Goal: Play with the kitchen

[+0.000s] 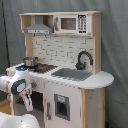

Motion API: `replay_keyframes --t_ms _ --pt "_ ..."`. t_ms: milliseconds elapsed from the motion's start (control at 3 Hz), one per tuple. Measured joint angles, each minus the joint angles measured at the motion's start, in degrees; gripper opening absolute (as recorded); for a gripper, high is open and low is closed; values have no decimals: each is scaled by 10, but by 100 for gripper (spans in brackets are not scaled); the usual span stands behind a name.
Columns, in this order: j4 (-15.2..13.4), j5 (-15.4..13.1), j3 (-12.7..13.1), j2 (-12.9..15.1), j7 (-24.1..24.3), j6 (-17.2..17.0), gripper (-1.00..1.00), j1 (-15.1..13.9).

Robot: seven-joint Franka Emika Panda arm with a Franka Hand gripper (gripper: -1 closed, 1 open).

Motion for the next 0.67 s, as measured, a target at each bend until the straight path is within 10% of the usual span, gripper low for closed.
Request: replay_keyframes --t_ms 667 --pt "24 0 20 0 111 -1 -100 4"
